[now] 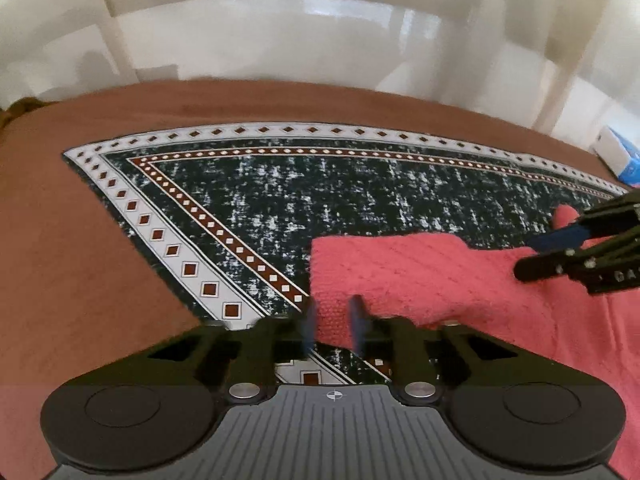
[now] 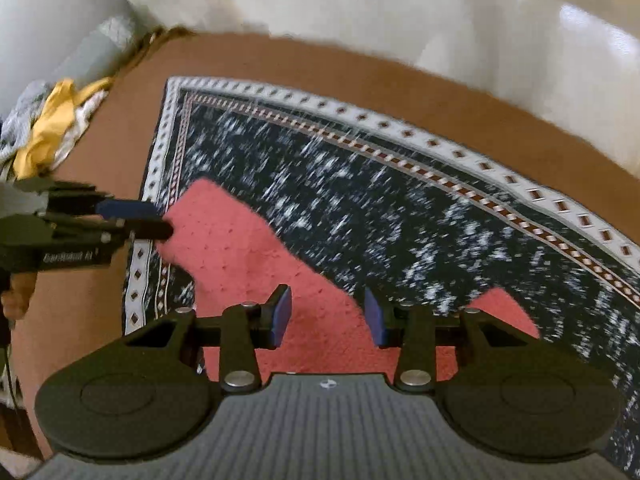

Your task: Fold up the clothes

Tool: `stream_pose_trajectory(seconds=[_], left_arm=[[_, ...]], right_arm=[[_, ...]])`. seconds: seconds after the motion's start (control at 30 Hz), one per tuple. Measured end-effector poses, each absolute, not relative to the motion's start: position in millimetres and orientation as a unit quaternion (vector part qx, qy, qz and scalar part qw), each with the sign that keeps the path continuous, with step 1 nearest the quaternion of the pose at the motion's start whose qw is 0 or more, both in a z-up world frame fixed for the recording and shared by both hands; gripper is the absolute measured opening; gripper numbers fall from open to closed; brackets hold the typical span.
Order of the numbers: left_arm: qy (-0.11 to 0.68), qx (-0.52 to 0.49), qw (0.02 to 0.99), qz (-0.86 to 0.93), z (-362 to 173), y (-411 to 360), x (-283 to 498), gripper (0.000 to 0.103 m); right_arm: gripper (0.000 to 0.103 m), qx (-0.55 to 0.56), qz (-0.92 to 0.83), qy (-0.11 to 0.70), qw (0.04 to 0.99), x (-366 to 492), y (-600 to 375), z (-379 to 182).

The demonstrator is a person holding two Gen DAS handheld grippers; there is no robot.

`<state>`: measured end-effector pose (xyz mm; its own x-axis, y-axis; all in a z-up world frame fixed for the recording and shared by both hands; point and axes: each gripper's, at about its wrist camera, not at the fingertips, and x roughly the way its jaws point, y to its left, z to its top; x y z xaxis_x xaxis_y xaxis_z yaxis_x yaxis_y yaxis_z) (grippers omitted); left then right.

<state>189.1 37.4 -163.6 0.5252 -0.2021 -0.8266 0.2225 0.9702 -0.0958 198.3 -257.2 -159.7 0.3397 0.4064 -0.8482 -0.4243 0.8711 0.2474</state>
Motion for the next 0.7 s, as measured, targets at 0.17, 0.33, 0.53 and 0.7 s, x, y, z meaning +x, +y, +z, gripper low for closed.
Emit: stream_pose_trajectory(seconds=[0.17, 0.33, 0.53, 0.7], left_arm=[[0.452, 0.010, 0.884, -0.117, -155, 44, 186, 0.000], [0.465, 0.011, 0.879, -0.105, -161, 51, 189, 0.024], [0.467, -0.036, 0.875, -0.123, -157, 58, 182, 0.076], [0.469, -0.033, 0.873, -0.131, -158, 52, 186, 0.066]], right_arm=[[0.008, 0.016, 0.242, 0.487, 0.839, 200, -264, -151], [0.000, 0.022, 0.210, 0.482, 0.851, 204, -267, -157], [0.005, 0.035, 0.221, 0.473, 0.852, 195, -267, -150], [0.007, 0.054, 0.225, 0.473, 0.850, 179, -272, -143]])
